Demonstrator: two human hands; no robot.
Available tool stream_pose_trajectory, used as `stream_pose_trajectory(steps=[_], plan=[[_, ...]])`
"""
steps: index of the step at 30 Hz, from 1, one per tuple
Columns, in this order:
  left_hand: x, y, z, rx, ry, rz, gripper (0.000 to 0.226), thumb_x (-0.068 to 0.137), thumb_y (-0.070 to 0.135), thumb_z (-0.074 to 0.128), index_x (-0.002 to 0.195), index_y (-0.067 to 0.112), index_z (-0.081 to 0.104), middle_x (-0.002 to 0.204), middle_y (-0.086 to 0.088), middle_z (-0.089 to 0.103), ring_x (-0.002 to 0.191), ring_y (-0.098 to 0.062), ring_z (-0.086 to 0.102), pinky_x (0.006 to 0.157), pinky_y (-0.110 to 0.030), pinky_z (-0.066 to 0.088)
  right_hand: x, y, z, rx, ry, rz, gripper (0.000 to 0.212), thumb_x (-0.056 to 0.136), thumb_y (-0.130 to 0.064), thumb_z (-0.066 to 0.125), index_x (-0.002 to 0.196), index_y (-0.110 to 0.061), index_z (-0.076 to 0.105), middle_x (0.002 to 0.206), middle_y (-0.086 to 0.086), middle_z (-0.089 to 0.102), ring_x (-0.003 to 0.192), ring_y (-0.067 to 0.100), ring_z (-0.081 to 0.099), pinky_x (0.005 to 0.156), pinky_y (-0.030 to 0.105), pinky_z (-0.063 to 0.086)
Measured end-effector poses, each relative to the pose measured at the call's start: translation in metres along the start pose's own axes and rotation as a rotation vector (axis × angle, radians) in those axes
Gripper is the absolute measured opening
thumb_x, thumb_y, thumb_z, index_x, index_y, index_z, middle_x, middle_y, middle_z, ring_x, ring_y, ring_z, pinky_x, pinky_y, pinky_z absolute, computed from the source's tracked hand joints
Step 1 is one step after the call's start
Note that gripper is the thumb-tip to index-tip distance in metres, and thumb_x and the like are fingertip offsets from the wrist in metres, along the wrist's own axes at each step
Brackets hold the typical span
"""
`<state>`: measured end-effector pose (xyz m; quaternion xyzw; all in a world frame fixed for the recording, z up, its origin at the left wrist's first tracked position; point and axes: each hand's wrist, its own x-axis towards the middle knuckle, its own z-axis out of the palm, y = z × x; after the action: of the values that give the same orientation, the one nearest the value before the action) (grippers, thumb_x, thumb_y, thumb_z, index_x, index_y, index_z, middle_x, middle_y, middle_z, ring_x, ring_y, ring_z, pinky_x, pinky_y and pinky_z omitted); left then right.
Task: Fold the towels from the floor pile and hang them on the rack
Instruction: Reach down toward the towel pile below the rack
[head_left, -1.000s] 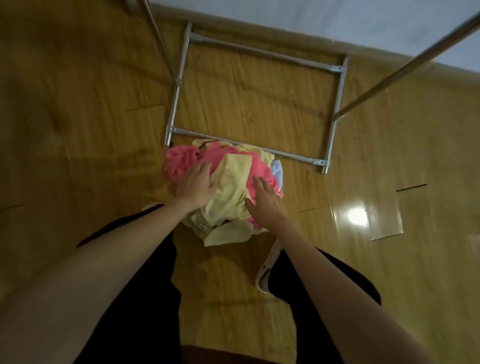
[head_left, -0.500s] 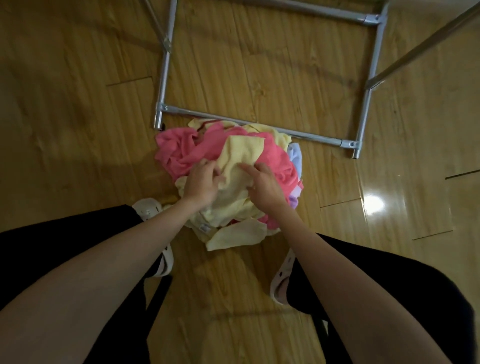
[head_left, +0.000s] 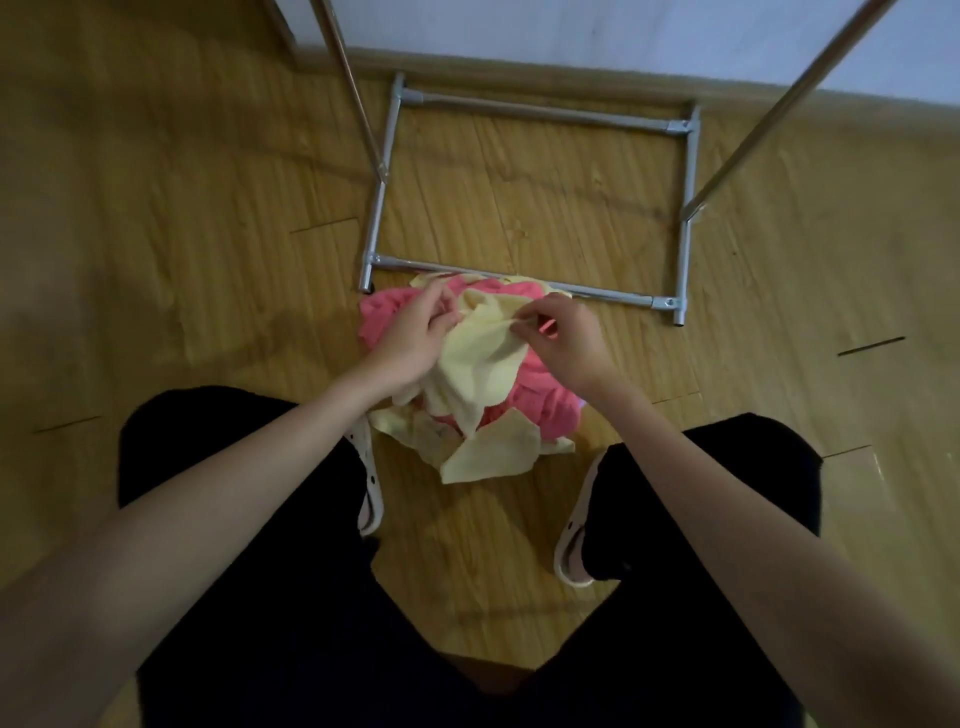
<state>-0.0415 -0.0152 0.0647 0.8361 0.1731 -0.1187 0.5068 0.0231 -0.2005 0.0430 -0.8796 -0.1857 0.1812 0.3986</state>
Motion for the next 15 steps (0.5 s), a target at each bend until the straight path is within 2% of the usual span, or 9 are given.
stream_pose_trajectory(steps=[2, 5, 9, 11, 13, 15], plan=[[-0.018, 0.026, -0.012, -0.005, 0.004, 0.053, 0.013, 0.097, 0.01, 0.05, 0.086, 0.014, 0.046, 0.081, -0.006, 0.057, 0.081, -0.016, 0.056, 0.072, -0.024, 0.039, -0.013, -0.023, -0.023, 0.062, 0.068, -0.03, 0.011, 0.085, -0.012, 0.067, 0.094, -0.007, 0.071, 0.086, -0.002, 0.064, 0.076, 0.012, 0.06, 0.072, 0.023, 0.05], [-0.043, 0.064, -0.031, -0.048, 0.047, 0.126, 0.012, 0.096, 0.01, 0.05, 0.086, 0.013, 0.046, 0.075, -0.013, 0.052, 0.072, -0.019, 0.049, 0.066, -0.026, 0.033, -0.032, -0.06, -0.056, 0.196, 0.135, -0.04, 0.003, 0.085, -0.009, 0.066, 0.086, -0.011, 0.067, 0.07, -0.004, 0.061, 0.063, 0.0, 0.055, 0.062, 0.016, 0.046], [-0.073, 0.116, -0.052, -0.079, 0.13, 0.168, 0.018, 0.096, 0.013, 0.052, 0.082, 0.023, 0.048, 0.085, -0.026, 0.055, 0.074, -0.019, 0.049, 0.067, -0.029, 0.036, -0.058, -0.111, -0.09, 0.54, 0.11, -0.03, 0.007, 0.088, -0.002, 0.062, 0.082, -0.005, 0.062, 0.074, 0.006, 0.06, 0.067, 0.013, 0.064, 0.062, 0.026, 0.057], [-0.087, 0.138, -0.063, -0.098, 0.166, 0.191, 0.012, 0.096, 0.013, 0.052, 0.087, 0.02, 0.05, 0.088, -0.016, 0.057, 0.079, -0.017, 0.052, 0.069, -0.028, 0.04, -0.07, -0.132, -0.104, 0.61, 0.13, -0.048, 0.007, 0.088, -0.002, 0.063, 0.082, -0.006, 0.064, 0.076, 0.006, 0.063, 0.068, 0.011, 0.066, 0.063, 0.023, 0.056], [-0.1, 0.157, -0.072, -0.121, 0.182, 0.23, 0.006, 0.096, 0.012, 0.052, 0.092, 0.016, 0.051, 0.084, -0.003, 0.057, 0.077, -0.01, 0.054, 0.066, -0.021, 0.041, -0.079, -0.146, -0.119, 0.623, 0.165, -0.085, 0.007, 0.087, 0.001, 0.063, 0.091, -0.003, 0.068, 0.083, 0.009, 0.067, 0.073, 0.011, 0.066, 0.067, 0.023, 0.056], [-0.113, 0.175, -0.081, -0.154, 0.185, 0.28, 0.004, 0.096, 0.009, 0.052, 0.094, 0.012, 0.052, 0.081, 0.002, 0.056, 0.068, 0.0, 0.054, 0.061, -0.015, 0.041, -0.087, -0.156, -0.136, 0.631, 0.185, -0.132, 0.024, 0.083, 0.01, 0.058, 0.102, -0.001, 0.068, 0.091, 0.017, 0.068, 0.08, 0.017, 0.064, 0.07, 0.024, 0.056]])
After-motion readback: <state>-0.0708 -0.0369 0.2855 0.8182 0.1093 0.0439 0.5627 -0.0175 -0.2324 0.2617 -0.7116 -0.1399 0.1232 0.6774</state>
